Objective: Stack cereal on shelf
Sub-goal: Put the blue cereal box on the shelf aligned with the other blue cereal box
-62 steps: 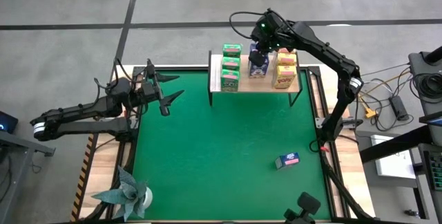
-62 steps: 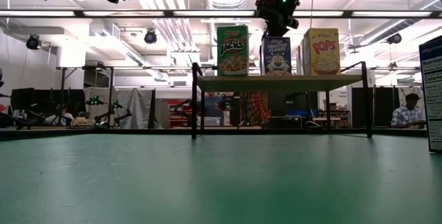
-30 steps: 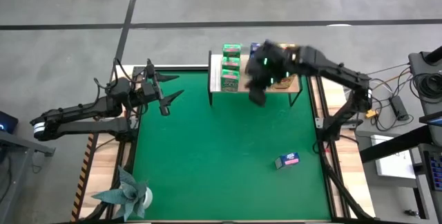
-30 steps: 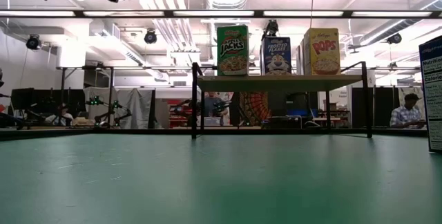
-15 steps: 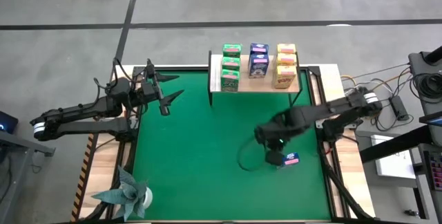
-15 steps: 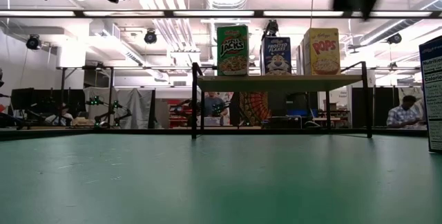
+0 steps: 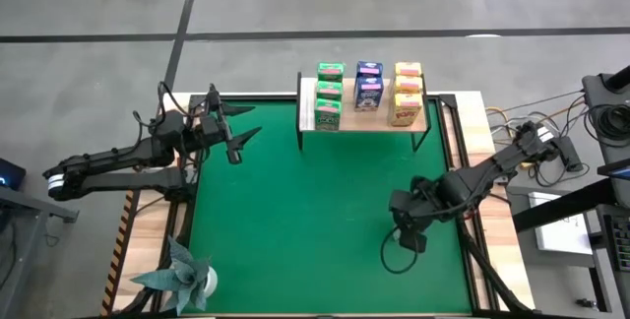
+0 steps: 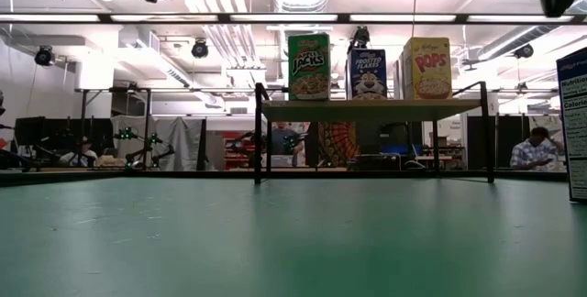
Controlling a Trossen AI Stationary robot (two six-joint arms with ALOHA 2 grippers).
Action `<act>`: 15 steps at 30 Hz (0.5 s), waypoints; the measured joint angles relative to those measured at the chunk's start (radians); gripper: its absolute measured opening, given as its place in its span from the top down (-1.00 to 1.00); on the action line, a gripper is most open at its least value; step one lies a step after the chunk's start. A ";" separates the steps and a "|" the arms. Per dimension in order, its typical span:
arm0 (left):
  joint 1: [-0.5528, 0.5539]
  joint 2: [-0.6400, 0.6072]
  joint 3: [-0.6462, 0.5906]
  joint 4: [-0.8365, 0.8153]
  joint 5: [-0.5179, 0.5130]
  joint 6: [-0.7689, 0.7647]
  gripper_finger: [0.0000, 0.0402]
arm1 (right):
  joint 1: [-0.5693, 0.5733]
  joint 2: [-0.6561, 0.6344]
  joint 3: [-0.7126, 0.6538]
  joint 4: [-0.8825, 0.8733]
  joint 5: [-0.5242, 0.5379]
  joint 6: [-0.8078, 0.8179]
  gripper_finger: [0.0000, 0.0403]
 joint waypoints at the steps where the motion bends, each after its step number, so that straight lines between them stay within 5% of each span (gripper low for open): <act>1: 0.000 0.000 0.000 0.000 0.000 -0.003 -0.16 | 0.001 0.001 0.000 -0.008 0.002 -0.005 0.66; 15: 0.000 0.014 0.000 -0.006 0.000 -0.034 -0.16 | 0.028 0.084 -0.001 -0.008 -0.008 -0.227 -0.46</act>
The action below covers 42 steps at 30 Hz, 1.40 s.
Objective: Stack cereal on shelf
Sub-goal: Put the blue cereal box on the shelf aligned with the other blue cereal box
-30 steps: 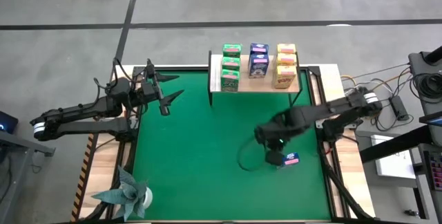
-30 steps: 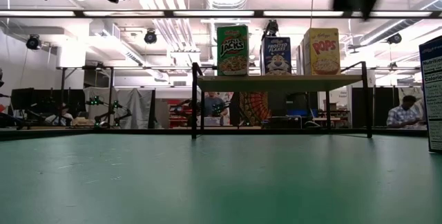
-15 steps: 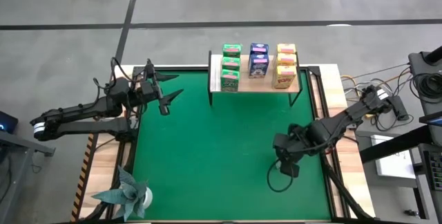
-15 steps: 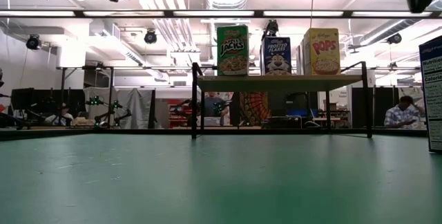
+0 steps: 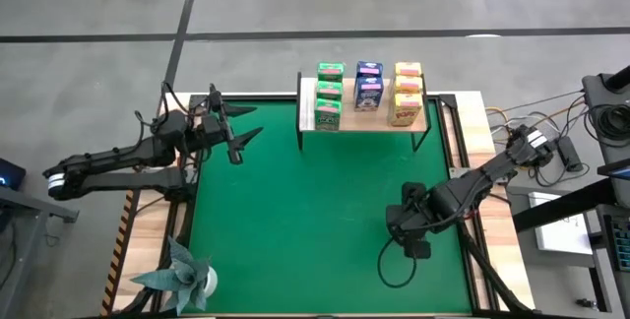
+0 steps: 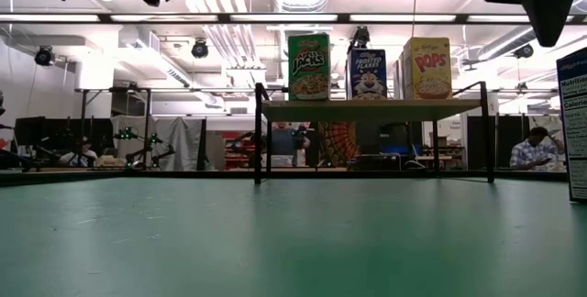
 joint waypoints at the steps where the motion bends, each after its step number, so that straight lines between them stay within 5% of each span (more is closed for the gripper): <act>1: 0.000 0.002 0.000 0.000 0.000 0.000 -0.16 | 0.000 0.005 0.000 -0.002 -0.003 -0.003 -0.50; 18: 0.000 0.003 0.000 0.005 0.000 0.000 -0.16 | 0.033 0.123 0.000 -0.074 0.002 -0.069 -0.52; 32: 0.000 0.003 0.000 0.001 0.000 -0.016 -0.16 | 0.032 0.160 0.000 -0.074 0.002 -0.081 -0.06; 42: 0.000 0.003 0.000 -0.002 0.000 -0.022 -0.16 | 0.032 0.159 0.000 -0.074 0.002 -0.081 0.06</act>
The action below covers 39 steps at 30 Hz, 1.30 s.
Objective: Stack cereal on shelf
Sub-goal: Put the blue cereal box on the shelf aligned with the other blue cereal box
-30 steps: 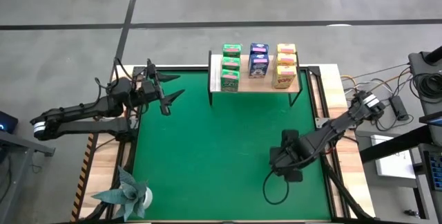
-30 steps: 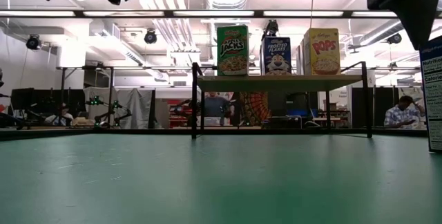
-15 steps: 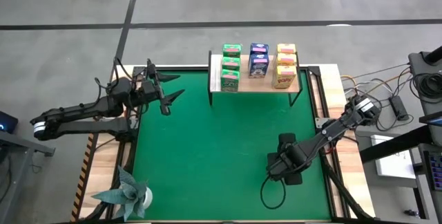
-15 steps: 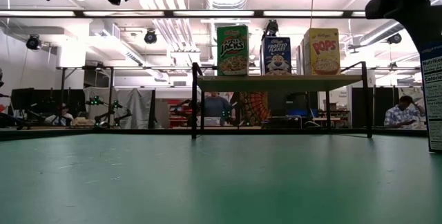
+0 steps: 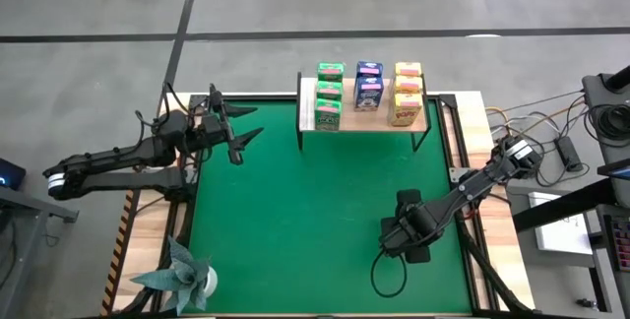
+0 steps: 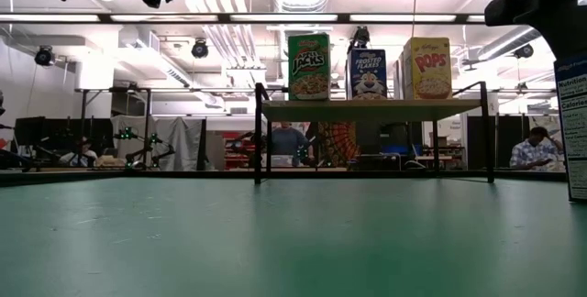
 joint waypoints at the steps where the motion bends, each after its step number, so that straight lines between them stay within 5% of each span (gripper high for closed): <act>1: 0.000 0.000 0.000 0.000 0.000 0.000 -0.16 | 0.000 0.000 0.000 0.000 0.000 0.000 0.07; 15: 0.000 0.000 0.000 -0.001 0.000 -0.007 -0.16 | -0.023 -0.001 0.127 -0.023 0.006 0.045 0.07; 28: 0.000 0.002 0.000 -0.002 0.000 -0.022 -0.16 | -0.246 0.006 0.393 -0.078 0.054 0.155 0.07; 39: 0.000 0.002 0.000 -0.002 0.000 -0.022 -0.16 | -0.382 0.079 0.705 -0.064 0.086 -0.140 0.07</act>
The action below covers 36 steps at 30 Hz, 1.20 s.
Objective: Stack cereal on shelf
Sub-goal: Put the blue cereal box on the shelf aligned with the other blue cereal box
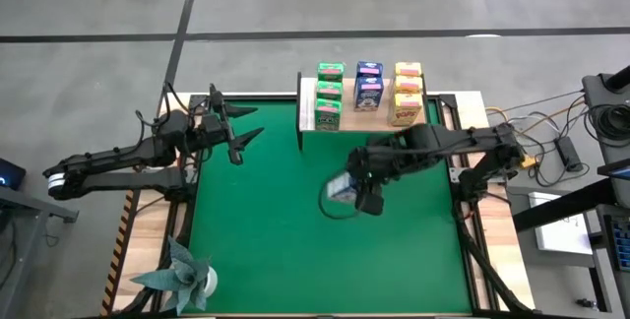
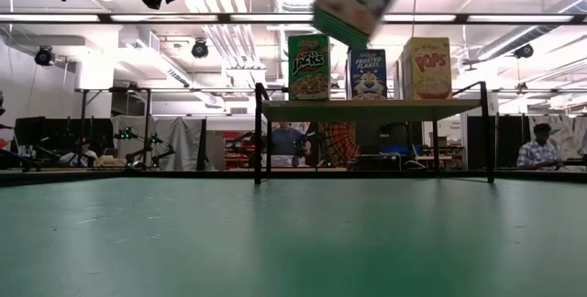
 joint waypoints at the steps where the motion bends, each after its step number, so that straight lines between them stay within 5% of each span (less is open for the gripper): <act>1: 0.000 0.000 0.000 0.000 0.000 0.000 -0.16 | -0.010 0.014 0.034 -0.001 0.002 -0.030 0.07; 12: 0.000 0.000 0.000 0.001 0.000 0.000 -0.16 | -0.102 0.184 0.366 -0.126 -0.002 -0.304 0.07; 20: 0.000 0.000 0.000 0.001 0.001 -0.003 -0.16 | -0.183 0.147 0.312 -0.176 0.031 -0.402 0.07; 29: 0.000 0.002 0.000 0.001 0.001 -0.003 -0.16 | -0.239 0.106 0.312 -0.177 0.201 -0.519 0.08; 36: 0.000 0.002 0.000 0.001 0.001 -0.003 -0.16 | -0.288 0.106 0.297 -0.177 0.205 -0.559 0.08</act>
